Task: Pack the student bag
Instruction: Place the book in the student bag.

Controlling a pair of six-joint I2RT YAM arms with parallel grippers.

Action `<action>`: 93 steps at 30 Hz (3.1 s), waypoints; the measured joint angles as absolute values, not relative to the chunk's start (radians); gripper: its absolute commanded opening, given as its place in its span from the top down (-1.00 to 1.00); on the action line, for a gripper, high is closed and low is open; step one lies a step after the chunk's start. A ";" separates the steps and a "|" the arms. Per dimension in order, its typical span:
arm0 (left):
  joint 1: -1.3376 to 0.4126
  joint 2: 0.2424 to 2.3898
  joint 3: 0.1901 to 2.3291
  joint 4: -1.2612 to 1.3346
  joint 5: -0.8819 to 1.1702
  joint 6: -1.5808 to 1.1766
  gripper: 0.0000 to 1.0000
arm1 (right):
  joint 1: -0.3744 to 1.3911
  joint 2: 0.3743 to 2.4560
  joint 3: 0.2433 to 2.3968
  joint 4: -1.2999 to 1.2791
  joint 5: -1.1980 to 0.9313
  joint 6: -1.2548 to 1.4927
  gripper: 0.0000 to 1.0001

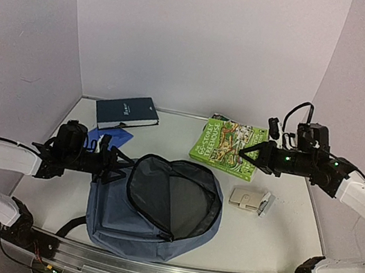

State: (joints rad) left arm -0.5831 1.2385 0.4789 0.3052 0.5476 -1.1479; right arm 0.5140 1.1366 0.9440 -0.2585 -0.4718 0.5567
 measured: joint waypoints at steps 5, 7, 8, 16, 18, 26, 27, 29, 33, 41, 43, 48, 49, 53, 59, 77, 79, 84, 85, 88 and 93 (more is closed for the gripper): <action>-0.590 1.258 0.513 0.253 0.560 -1.105 -0.62 | 0.514 1.138 0.944 -0.259 -0.483 0.556 1.00; -0.595 1.295 0.536 0.226 0.567 -1.092 -0.65 | 0.514 1.139 0.944 -0.259 -0.487 0.555 1.00; -0.598 1.315 0.546 0.214 0.570 -1.087 -0.65 | 0.514 1.140 0.944 -0.259 -0.488 0.554 1.00; -0.643 1.452 0.605 0.184 0.635 -1.039 0.48 | 0.514 1.144 0.944 -0.260 -0.513 0.553 1.00; -0.654 1.474 0.621 0.191 0.652 -1.038 0.83 | 0.514 1.145 0.944 -0.260 -0.515 0.552 1.00; -0.663 1.446 0.635 0.190 0.661 -1.007 1.00 | 0.514 1.176 0.939 -0.259 -0.550 0.544 1.00; -0.663 1.436 0.635 0.190 0.661 -1.003 1.00 | 0.514 1.183 0.935 -0.259 -0.560 0.541 1.00; -0.663 1.414 0.635 0.191 0.663 -0.995 0.99 | 0.515 1.201 0.924 -0.261 -0.580 0.535 1.00; -0.663 1.368 0.635 0.197 0.676 -0.993 1.00 | 0.518 1.246 0.895 -0.272 -0.624 0.523 1.00; -0.663 1.316 0.635 0.290 0.733 -0.994 1.00 | 0.540 1.346 0.862 -0.289 -0.715 0.503 1.00; -0.663 1.310 0.635 0.315 0.747 -0.995 1.00 | 0.548 1.378 0.862 -0.286 -0.736 0.498 1.00; -0.663 1.300 0.636 0.364 0.786 -0.999 1.00 | 0.566 1.458 0.862 -0.270 -0.764 0.493 1.00; -0.663 1.297 0.636 0.369 0.792 -0.999 1.00 | 0.569 1.474 0.862 -0.264 -0.770 0.492 1.00; -0.663 1.288 0.656 0.371 0.816 -0.999 0.99 | 0.583 1.553 0.865 -0.201 -0.810 0.503 1.00; -0.663 1.290 0.722 0.365 0.852 -0.994 1.00 | 0.619 1.630 0.899 -0.064 -0.883 0.568 1.00; -0.663 1.428 0.878 0.358 0.958 -0.961 1.00 | 0.756 1.940 1.150 0.200 -0.952 0.723 1.00; -0.663 1.445 0.892 0.359 0.968 -0.959 1.00 | 0.779 1.985 1.183 0.220 -0.959 0.735 1.00; -0.663 1.487 0.914 0.375 0.977 -0.960 1.00 | 0.819 2.103 1.263 0.257 -0.954 0.748 0.64; -0.663 1.490 0.914 0.376 0.977 -0.961 1.00 | 0.824 2.119 1.269 0.262 -0.949 0.750 0.54; -0.662 1.492 0.914 0.377 0.971 -0.960 1.00 | 0.828 2.142 1.272 0.270 -0.931 0.751 0.18; -0.643 1.457 0.877 0.344 0.924 -0.947 1.00 | 0.825 2.126 1.270 0.262 -0.858 0.721 -0.30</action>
State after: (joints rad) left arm -0.6430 1.4567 0.8775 0.3439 0.9240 -0.9474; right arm 0.8254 2.1264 1.2701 0.2616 -0.8575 0.7210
